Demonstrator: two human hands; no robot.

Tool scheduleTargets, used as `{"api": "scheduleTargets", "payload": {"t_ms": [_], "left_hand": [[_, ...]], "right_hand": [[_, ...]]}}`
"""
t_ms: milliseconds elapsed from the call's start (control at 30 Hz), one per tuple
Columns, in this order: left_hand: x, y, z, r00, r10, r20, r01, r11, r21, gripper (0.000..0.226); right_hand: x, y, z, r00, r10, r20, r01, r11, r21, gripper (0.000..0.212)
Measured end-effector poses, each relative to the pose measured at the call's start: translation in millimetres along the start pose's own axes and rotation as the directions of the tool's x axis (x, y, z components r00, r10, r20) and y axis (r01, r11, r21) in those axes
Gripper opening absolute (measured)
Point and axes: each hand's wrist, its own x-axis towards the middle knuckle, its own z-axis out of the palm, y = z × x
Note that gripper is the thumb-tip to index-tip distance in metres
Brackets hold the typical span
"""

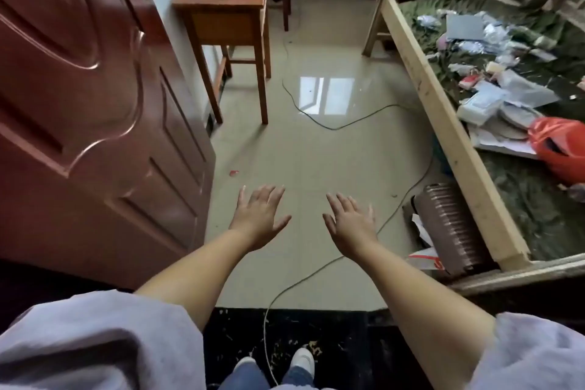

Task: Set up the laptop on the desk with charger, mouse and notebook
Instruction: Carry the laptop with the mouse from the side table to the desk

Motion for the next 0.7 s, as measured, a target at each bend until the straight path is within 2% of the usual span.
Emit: {"api": "scheduleTargets", "payload": {"t_ms": [133,367,700], "left_hand": [[9,6,14,0.998,-0.048,0.039,0.05,0.998,-0.042,0.066],[78,0,9,0.989,-0.064,0.132,0.089,0.976,-0.197,0.064],[288,-59,-45,0.98,-0.011,0.197,0.053,0.977,-0.208,0.062]], "right_hand": [[9,12,11,0.998,0.022,0.053,-0.02,0.999,-0.042,0.052],[78,20,-1,0.993,0.03,0.115,-0.047,0.988,0.145,0.045],[273,18,-61,0.988,0.141,0.066,-0.148,0.981,0.126,0.044]]}}
